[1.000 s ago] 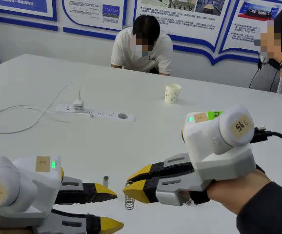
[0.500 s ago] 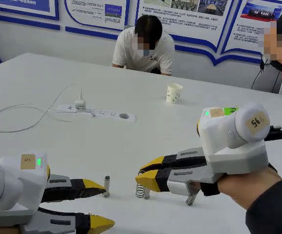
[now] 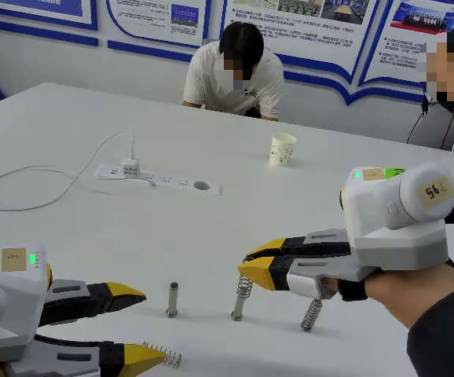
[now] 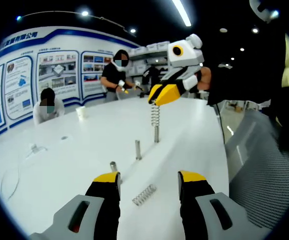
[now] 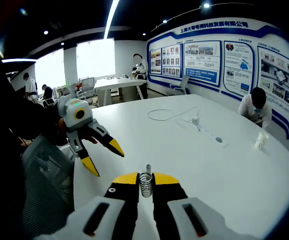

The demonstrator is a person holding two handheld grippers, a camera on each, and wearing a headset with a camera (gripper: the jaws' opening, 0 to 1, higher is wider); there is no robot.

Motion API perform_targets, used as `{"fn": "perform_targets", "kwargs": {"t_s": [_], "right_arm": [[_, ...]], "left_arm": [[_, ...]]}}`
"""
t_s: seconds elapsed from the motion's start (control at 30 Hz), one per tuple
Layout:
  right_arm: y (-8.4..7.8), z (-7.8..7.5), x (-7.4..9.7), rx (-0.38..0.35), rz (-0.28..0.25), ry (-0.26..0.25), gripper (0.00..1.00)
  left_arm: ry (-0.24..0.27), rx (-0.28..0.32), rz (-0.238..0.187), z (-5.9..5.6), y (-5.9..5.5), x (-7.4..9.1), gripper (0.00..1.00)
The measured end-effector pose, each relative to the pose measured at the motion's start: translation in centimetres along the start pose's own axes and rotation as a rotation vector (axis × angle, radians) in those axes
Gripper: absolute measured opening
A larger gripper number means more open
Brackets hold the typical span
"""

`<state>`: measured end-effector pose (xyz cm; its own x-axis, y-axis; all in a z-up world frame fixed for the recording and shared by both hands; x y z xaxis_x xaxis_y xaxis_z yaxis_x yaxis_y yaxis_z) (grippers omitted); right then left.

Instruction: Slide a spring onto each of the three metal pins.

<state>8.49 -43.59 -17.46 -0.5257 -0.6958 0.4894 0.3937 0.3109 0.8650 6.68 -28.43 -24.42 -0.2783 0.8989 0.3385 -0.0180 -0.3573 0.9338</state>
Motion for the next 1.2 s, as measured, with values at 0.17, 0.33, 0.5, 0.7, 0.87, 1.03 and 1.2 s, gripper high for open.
{"fn": "perform_targets", "kwargs": {"t_s": [0.17,0.33,0.5,0.7,0.87,1.03,1.2], "right_arm": [[-0.1,-0.8,-0.1,-0.007,-0.010,-0.024,0.11],[-0.4,-2.1,-0.4,-0.031,-0.024,-0.053,0.11],[-0.8,-3.4,-1.0,-0.051,-0.042,-0.088,0.11],[-1.4,-4.4,-1.9,-0.068,-0.040,-0.111,0.11],[-2.2,-4.8,-2.7,-0.085,-0.027,-0.111,0.11],[-2.8,-5.1,-2.9,-0.096,-0.027,-0.116,0.11],[-2.9,-5.1,-3.1,-0.095,-0.026,-0.115,0.11]], "left_arm": [[0.022,0.014,0.000,0.4,-0.5,0.5,0.49],[0.040,0.026,-0.005,0.6,-0.7,0.9,0.51],[0.057,0.038,-0.007,0.9,-0.8,1.1,0.53],[0.065,0.048,-0.007,0.9,-1.1,1.2,0.55],[0.068,0.053,-0.006,0.9,-1.2,1.2,0.56],[0.069,0.059,-0.008,1.0,-1.2,1.3,0.56],[0.067,0.060,-0.006,0.8,-1.3,1.2,0.57]]}}
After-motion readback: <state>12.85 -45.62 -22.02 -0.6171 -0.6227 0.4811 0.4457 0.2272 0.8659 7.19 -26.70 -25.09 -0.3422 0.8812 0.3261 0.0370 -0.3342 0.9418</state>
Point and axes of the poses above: the centre of the closed fingertips' face, and the gripper's own axes: x roughly backward along the fingers, z roughly to its left, y roughly out of its top, the point moved 4 cm from there along x, roughly backward along the fingers, and after that the axes turned 7 degrees about -x, right-handed, at the moved point
